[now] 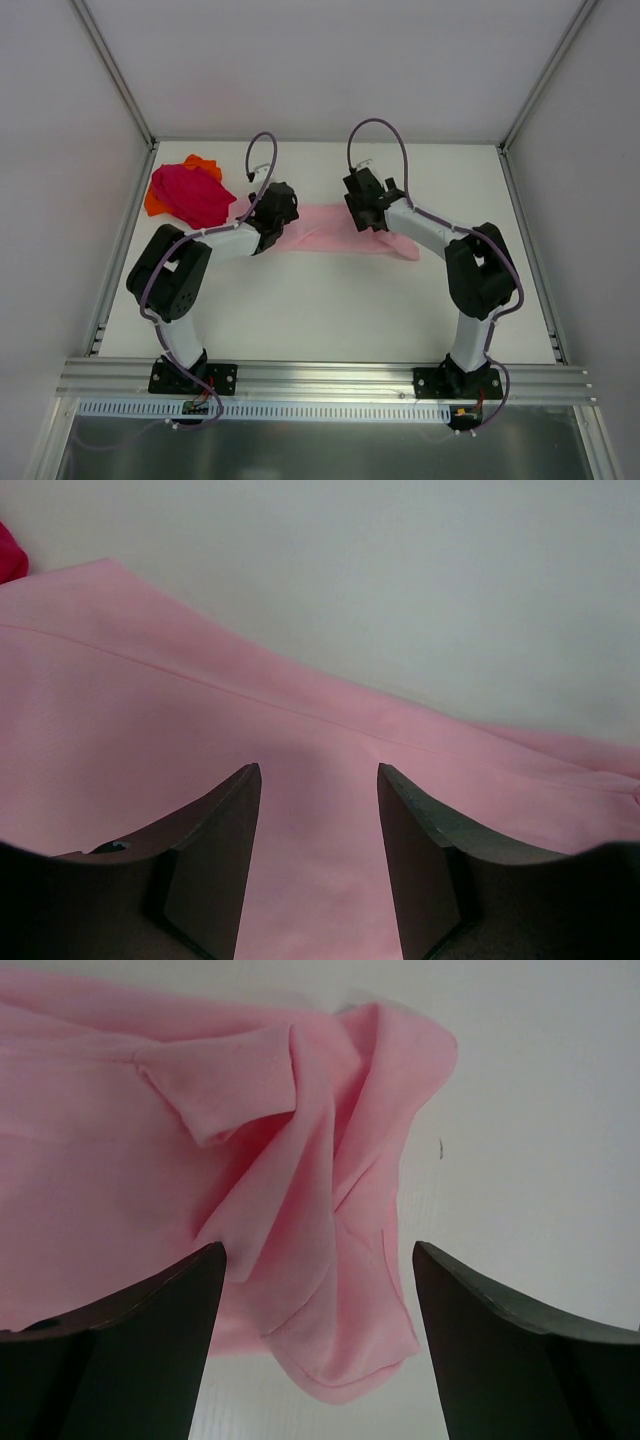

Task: Fold and stack the t-shirts
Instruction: Rotate the tshirt 90 degrees

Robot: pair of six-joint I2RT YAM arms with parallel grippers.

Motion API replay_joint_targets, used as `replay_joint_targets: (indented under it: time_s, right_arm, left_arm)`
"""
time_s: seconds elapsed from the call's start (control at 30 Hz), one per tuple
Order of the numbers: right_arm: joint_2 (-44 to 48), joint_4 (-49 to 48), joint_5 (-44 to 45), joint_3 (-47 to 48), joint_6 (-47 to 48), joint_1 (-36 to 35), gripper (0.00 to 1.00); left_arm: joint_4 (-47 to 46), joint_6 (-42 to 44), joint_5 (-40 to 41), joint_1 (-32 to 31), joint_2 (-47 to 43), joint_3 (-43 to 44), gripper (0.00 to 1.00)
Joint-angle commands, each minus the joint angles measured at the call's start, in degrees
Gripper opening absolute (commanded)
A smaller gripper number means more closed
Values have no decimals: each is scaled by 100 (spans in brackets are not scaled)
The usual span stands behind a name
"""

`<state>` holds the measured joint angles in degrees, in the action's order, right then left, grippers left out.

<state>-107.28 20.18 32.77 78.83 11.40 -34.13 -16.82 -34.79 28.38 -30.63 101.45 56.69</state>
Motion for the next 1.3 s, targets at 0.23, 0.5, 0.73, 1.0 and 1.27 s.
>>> replay_joint_targets:
  time_s: [0.23, 0.5, 0.73, 1.0, 1.27]
  right_arm:
    - [683, 750, -474, -438, -594, -357, 85]
    - [805, 970, -825, -578, -1043, -357, 100]
    - [753, 1119, -1054, -456, -1008, -349, 100]
    - [648, 1189, -1220, -430, -990, -358, 100]
    - [410, 549, -3063, -438, -797, -103, 100]
  left_arm:
    - [644, 95, 80, 40, 534, 756, 50]
    - [1795, -388, -227, 66, 323, 915, 51]
    - [1708, -582, -684, 207, 225, 616, 51]
    - [1559, -635, -1318, 374, 446, 607, 50]
    - [1559, -494, -1493, 453, 595, 686, 50]
